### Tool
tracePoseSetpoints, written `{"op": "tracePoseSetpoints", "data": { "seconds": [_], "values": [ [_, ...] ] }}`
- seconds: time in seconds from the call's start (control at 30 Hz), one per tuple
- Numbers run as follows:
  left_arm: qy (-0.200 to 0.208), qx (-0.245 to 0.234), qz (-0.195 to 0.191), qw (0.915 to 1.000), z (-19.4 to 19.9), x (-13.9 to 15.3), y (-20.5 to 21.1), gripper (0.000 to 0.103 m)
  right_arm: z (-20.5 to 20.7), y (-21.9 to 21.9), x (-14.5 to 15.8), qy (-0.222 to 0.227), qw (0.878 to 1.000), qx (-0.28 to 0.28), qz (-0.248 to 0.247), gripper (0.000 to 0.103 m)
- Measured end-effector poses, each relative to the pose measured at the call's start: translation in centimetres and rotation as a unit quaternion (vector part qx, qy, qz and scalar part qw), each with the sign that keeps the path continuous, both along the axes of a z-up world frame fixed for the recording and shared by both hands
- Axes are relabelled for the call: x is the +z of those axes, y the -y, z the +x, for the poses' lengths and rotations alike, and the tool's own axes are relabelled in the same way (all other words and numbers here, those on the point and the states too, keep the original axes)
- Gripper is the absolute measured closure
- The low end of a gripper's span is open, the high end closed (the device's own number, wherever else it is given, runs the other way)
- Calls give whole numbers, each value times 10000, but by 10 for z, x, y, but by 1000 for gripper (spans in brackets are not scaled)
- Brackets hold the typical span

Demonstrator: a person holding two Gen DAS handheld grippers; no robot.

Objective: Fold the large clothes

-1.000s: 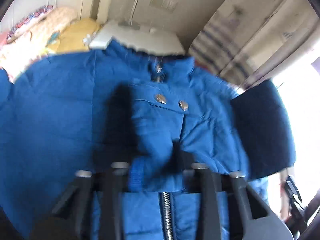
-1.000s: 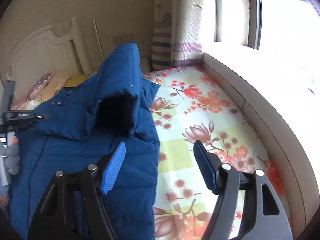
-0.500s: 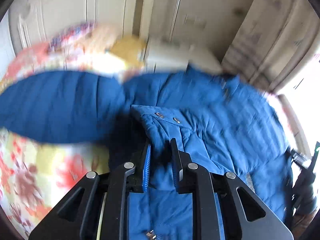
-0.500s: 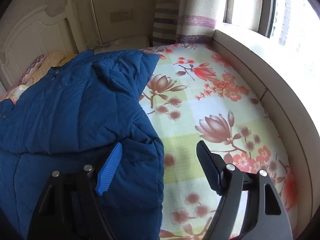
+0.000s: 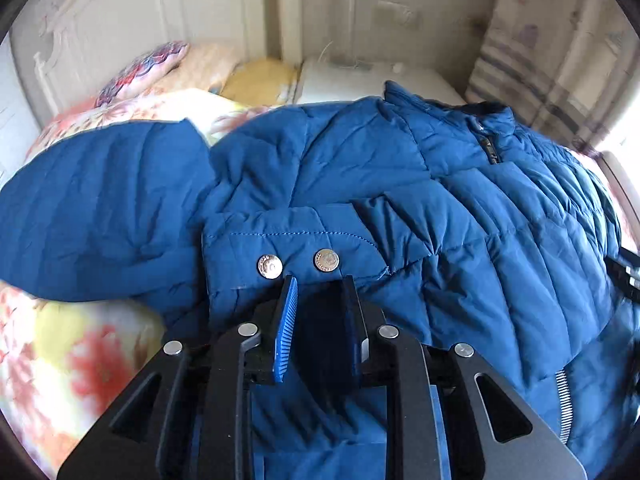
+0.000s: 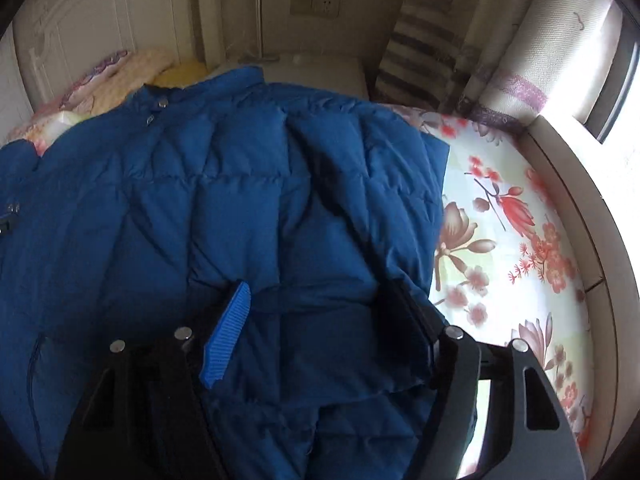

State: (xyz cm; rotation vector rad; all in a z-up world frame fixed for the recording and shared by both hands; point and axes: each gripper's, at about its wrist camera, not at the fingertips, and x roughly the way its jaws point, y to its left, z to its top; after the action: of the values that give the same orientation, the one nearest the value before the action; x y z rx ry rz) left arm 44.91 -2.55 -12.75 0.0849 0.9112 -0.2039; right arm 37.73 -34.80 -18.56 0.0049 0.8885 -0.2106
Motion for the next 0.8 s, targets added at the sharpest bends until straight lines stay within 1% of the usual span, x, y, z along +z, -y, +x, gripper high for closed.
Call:
{"op": "tracePoseSetpoints", "data": {
  "seconds": [0.03, 0.07, 0.13, 0.17, 0.23, 0.27, 0.3, 0.33, 0.37, 0.4, 0.43, 0.47, 0.5, 0.53, 0.57, 0.6, 0.63, 0.67, 0.7, 0.73, 0.77, 0.8],
  "values": [
    [147, -99, 58, 9998, -5, -2, -1, 83, 1, 2, 5, -70, 9999, -23, 71, 32],
    [193, -151, 84, 9997, -6, -2, -1, 83, 2, 4, 13, -55, 9999, -67, 124, 33],
    [208, -167, -2, 9996, -4, -3, -2, 82, 6, 8, 36, 308, 9993, -111, 159, 33],
    [229, -157, -48, 9996, -3, -4, -2, 82, 12, 11, 49, 559, 9982, -151, 169, 33],
    [307, -137, -31, 9994, -8, -2, 0, 81, 33, 21, 62, 811, 9958, -229, 360, 32],
    [353, -149, 25, 9993, -11, -2, 1, 81, 51, 28, 60, 790, 9956, -238, 448, 31],
    [363, -157, 26, 9992, -11, -2, 0, 81, 68, 33, 53, 620, 9968, -262, 437, 31],
    [353, -172, -94, 9992, -14, 1, -2, 80, 85, 40, 38, 269, 9979, -378, 459, 31],
    [309, -194, -295, 9989, -14, 4, -7, 80, 101, 46, 20, -176, 9971, -524, 522, 29],
    [233, -162, -682, 9973, -14, 12, -23, 80, 105, 46, 17, -179, 9970, -548, 522, 26],
    [244, -59, -960, 9951, -15, 19, -36, 80, 106, 43, 20, -137, 9975, -557, 421, 26],
    [309, 107, -1290, 9911, -16, 29, -58, 80, 103, 38, 25, -147, 9976, -603, 292, 27],
    [387, 282, -1600, 9860, -18, 37, -82, 77, 98, 34, 32, -69, 9975, -671, 198, 27],
    [475, 574, -1935, 9783, -19, 46, -116, 53, 86, 26, 46, 241, 9972, -703, 86, 27],
    [549, 850, -2153, 9713, -20, 50, -145, 33, 73, 17, 55, 516, 9969, -595, 76, 26],
    [660, 1100, -2398, 9623, -22, 53, -175, 5, 59, 3, 66, 778, 9963, -362, 100, 26],
    [871, 1485, -2677, 9480, -26, 55, -214, 4, 47, -9, 71, 947, 9953, -161, 86, 26],
    [955, 2000, -2747, 9356, -30, 55, -253, 4, 33, -25, 78, 1121, 9936, 103, 37, 26],
    [960, 2243, -2769, 9294, -31, 54, -273, 4, 23, -38, 81, 1223, 9920, 306, 14, 26],
    [1010, 2656, -2926, 9130, -35, 53, -312, 4, 15, -49, 83, 1291, 9905, 472, 9, 26],
    [1049, 2931, -3052, 8999, -37, 51, -336, 4, 9, -60, 82, 1325, 9893, 605, 7, 26],
    [1063, 3290, -3116, 8851, -37, 49, -362, 4, 5, -68, 81, 1325, 9887, 703, 13, 26]
  ]
}}
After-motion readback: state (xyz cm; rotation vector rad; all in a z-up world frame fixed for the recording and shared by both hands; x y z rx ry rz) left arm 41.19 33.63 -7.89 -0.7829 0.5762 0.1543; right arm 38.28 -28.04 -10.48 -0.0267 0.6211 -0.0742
